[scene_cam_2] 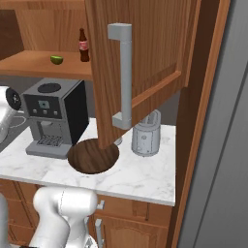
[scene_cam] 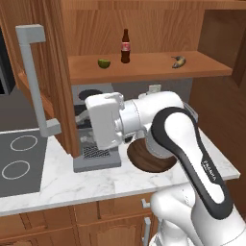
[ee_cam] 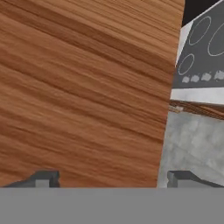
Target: Open the cabinet. Pick the kiwi and banana from the cabinet and place them into the bowl. Then close the cabinet.
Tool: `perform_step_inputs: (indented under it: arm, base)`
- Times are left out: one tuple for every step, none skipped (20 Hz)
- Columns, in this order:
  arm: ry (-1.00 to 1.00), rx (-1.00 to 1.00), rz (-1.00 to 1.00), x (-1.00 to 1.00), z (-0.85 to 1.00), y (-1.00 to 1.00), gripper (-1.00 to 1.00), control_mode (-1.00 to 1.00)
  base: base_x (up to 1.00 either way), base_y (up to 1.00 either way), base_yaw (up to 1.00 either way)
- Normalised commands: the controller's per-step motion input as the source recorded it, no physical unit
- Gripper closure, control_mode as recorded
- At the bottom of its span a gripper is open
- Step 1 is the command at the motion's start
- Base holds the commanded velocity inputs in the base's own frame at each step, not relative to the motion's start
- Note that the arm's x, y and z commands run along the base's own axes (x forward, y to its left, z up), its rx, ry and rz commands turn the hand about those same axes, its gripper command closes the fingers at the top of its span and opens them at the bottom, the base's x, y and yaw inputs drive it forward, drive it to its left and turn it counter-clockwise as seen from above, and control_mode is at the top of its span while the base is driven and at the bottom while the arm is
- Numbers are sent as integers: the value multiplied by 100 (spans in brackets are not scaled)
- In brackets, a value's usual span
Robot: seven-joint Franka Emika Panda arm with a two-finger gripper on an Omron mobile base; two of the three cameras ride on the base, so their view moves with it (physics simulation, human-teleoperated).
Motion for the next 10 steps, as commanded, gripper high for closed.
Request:
perform_step_inputs:
  arm:
    - [-16,0,0,0,41,-11,-100,-100]
    - [-13,0,0,0,54,-16,-100,-100]
    - [-12,-10,0,0,51,-19,-100,-100]
    - [-17,-18,0,0,54,-26,-100,-100]
    - [-18,-25,0,-6,45,-31,-100,-100]
    - [-18,-29,0,-13,36,-30,-100,-100]
    - [-19,-29,0,-19,37,-35,-100,-100]
    - [-19,-30,0,-22,34,-37,-100,-100]
    - [-17,-31,0,-21,29,-37,-100,-100]
    - [-16,-32,-1,-22,26,-38,-100,-100]
  base:
    - [0,0,0]
    - [0,0,0]
    - [0,0,0]
    - [0,0,0]
    - [0,0,0]
    - [0,0,0]
    - [0,0,0]
    - [0,0,0]
    - [0,0,0]
    - [0,0,0]
